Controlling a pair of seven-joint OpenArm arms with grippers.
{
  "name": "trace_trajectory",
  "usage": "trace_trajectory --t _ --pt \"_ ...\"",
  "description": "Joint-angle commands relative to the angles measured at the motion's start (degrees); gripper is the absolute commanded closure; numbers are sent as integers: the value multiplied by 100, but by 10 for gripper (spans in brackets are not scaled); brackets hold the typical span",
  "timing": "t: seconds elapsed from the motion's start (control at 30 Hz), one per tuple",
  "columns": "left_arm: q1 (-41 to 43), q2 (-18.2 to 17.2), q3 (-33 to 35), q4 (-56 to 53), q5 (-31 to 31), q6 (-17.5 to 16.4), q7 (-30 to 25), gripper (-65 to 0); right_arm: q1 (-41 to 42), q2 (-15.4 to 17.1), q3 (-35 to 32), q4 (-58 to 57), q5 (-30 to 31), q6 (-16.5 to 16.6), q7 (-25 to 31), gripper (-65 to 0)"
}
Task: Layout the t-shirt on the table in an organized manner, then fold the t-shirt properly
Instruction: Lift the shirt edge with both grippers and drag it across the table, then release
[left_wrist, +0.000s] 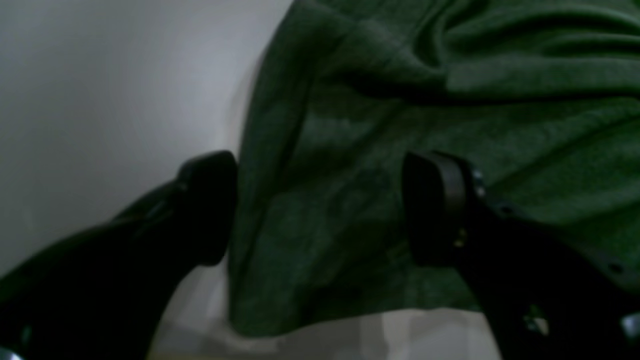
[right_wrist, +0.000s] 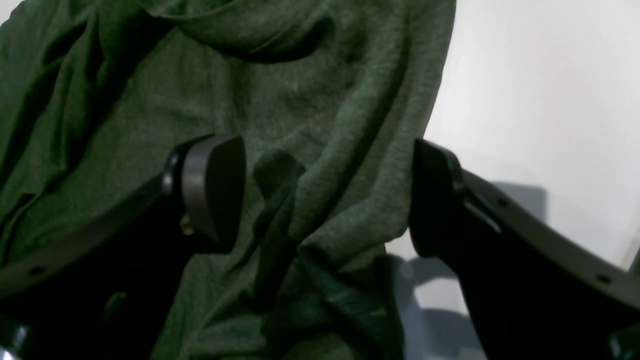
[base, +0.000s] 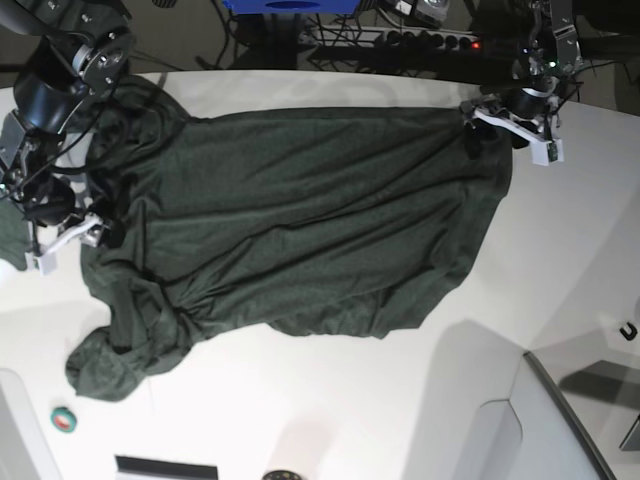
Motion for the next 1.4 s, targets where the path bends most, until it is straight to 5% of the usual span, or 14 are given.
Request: trace_trajectory --t 0.0,0.13,0.23,0.3,0.33,0.53,0.67,0.93,1.13,1.37 --pt "76 53 179 -86 -24 -54 425 -438 -27 19 -10 -13 -256 -58 -347 -453" --pt "32 71 372 -341 -24 -54 416 -207 -27 19 -10 -13 -256 -58 -338 -440" --pt "32 71 346 -314 -24 -54 407 0 -27 19 -10 -13 -256 -58 -356 -239" --pt "14 53 320 -314 -24 -54 407 0 -18 19 -10 -13 -256 -58 -365 -39" --pt "-47 53 267 -305 -24 -54 416 0 -18 19 -10 -13 -256 -58 -365 0" --pt "-74 -88 188 600 -6 -54 609 0 -203 106 -19 497 -256 -58 -690 -3" --pt "199 -184 -67 1752 20 -54 1181 0 -625 80 -19 1947 -256 -58 -1261 -5" --pt "1183 -413 -445 3158 20 -54 1242 0 -1838 19 -19 4725 -238 -58 -2633 -5" --pt "1658 -422 -436 3440 20 -54 1242 0 -2559 -228 -353 6062 -238 -58 -2712 -5" --pt "946 -589 -208 3484 11 -54 1620 0 -2040 -201 -959 6009 -256 -58 -2712 -5"
